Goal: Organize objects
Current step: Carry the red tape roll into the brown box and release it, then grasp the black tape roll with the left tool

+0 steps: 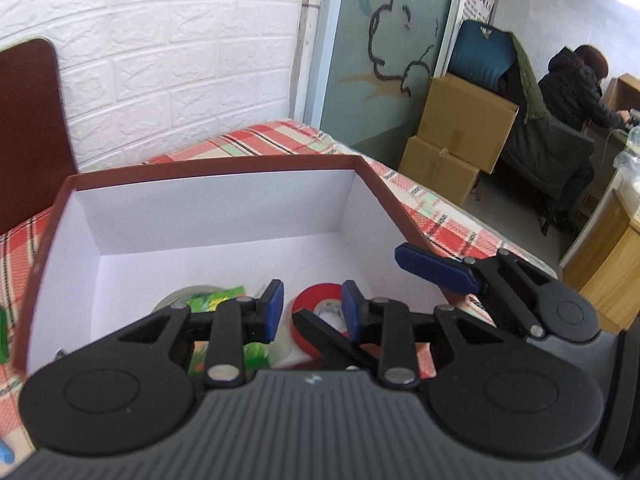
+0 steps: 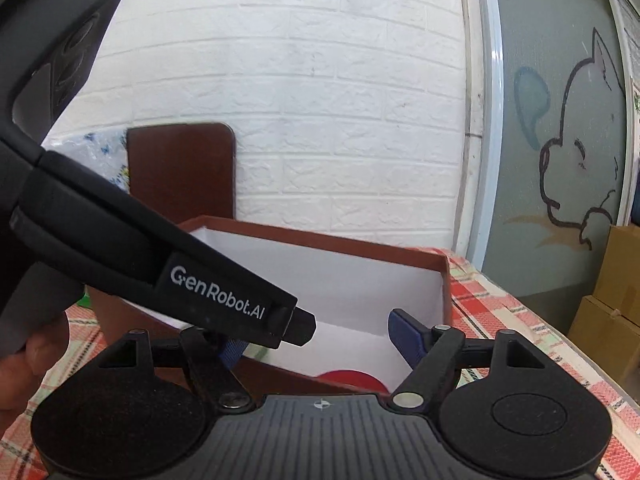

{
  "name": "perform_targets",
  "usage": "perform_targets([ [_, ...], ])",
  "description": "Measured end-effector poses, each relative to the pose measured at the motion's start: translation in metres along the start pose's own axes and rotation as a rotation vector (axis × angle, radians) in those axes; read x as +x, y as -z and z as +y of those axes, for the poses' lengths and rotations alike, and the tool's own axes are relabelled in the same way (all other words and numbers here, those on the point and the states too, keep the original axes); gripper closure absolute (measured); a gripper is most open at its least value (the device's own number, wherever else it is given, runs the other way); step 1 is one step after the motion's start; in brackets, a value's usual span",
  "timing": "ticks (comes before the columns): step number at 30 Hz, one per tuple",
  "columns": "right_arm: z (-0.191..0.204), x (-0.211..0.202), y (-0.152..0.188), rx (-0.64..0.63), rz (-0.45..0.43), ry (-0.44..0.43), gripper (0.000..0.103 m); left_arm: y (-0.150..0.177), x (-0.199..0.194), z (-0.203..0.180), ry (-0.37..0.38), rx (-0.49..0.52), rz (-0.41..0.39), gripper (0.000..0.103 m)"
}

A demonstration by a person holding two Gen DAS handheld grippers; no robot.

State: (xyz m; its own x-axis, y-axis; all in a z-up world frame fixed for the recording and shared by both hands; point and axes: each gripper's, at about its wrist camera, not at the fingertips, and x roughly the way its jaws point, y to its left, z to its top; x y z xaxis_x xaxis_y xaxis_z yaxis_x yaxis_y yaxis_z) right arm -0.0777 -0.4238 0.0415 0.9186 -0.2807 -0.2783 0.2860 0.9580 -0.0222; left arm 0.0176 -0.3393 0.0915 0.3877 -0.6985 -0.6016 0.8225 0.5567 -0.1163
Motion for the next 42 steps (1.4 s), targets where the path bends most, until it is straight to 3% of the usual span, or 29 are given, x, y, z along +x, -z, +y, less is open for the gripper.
perform_targets([
  [6,0.041,-0.031,0.002,-0.012,-0.111,-0.111,0.030,0.032,-0.056,0.023,-0.025,-0.031,-0.093,0.069],
  [9,0.072,-0.037,0.003,-0.049,-0.108,-0.209,0.030,0.054,-0.081,0.047,-0.073,-0.089,-0.104,0.069],
  [15,0.143,-0.007,0.015,-0.126,0.058,-0.403,0.030,0.112,-0.115,0.122,-0.251,-0.295,-0.035,0.069],
  [22,0.215,0.033,0.030,-0.152,0.283,-0.599,0.042,0.177,-0.148,0.213,-0.459,-0.570,0.040,0.069],
  [28,0.265,0.059,0.028,-0.268,0.312,-0.598,0.042,0.204,-0.174,0.249,-0.483,-0.691,-0.010,0.069],
  [32,0.287,0.079,0.018,-0.301,0.303,-0.588,0.034,0.209,-0.179,0.262,-0.484,-0.728,-0.030,0.069],
  [37,0.304,0.109,0.013,-0.270,0.319,-0.583,0.026,0.201,-0.176,0.275,-0.468,-0.736,-0.030,0.063],
  [42,0.303,0.102,0.015,-0.302,0.298,-0.593,0.027,0.181,-0.166,0.278,-0.410,-0.714,-0.046,0.056],
])
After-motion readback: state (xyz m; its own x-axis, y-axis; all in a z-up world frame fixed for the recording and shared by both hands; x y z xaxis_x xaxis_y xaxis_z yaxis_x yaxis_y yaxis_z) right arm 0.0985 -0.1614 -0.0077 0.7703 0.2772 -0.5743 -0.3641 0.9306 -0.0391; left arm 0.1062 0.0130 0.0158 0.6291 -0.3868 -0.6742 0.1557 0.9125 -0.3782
